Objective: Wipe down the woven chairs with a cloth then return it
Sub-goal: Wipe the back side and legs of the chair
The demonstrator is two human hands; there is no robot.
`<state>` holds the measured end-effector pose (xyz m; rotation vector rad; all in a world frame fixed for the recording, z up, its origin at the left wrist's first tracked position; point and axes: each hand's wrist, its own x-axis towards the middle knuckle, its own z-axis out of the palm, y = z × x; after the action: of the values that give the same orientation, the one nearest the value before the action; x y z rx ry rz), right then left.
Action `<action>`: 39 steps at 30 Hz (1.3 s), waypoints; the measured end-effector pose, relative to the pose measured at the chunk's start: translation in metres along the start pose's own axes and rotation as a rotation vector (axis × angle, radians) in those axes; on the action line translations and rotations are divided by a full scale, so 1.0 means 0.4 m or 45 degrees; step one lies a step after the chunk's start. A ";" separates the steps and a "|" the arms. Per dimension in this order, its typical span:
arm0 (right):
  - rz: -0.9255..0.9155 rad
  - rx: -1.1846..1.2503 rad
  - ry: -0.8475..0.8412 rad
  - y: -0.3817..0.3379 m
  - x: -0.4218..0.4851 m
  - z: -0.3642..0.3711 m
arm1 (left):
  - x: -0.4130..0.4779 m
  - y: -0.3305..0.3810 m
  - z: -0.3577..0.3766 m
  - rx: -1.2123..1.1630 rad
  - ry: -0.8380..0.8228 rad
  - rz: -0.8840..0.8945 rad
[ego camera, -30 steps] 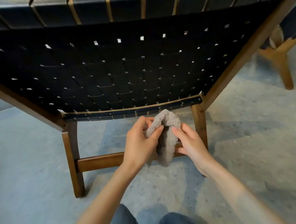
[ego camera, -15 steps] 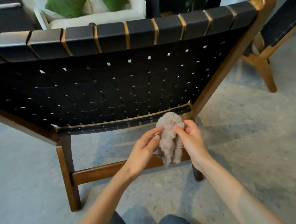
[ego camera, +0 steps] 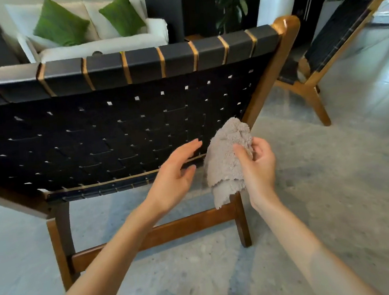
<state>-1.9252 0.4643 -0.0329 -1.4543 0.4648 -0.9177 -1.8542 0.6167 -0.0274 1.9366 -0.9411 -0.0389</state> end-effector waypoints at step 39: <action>-1.156 -0.849 0.204 0.216 0.164 0.133 | 0.143 -0.069 -0.096 1.509 0.193 0.496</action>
<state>-1.8242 0.4371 -0.0935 -2.2806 0.2085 -1.7078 -1.7827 0.6164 -0.0077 2.6646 -1.3750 1.0948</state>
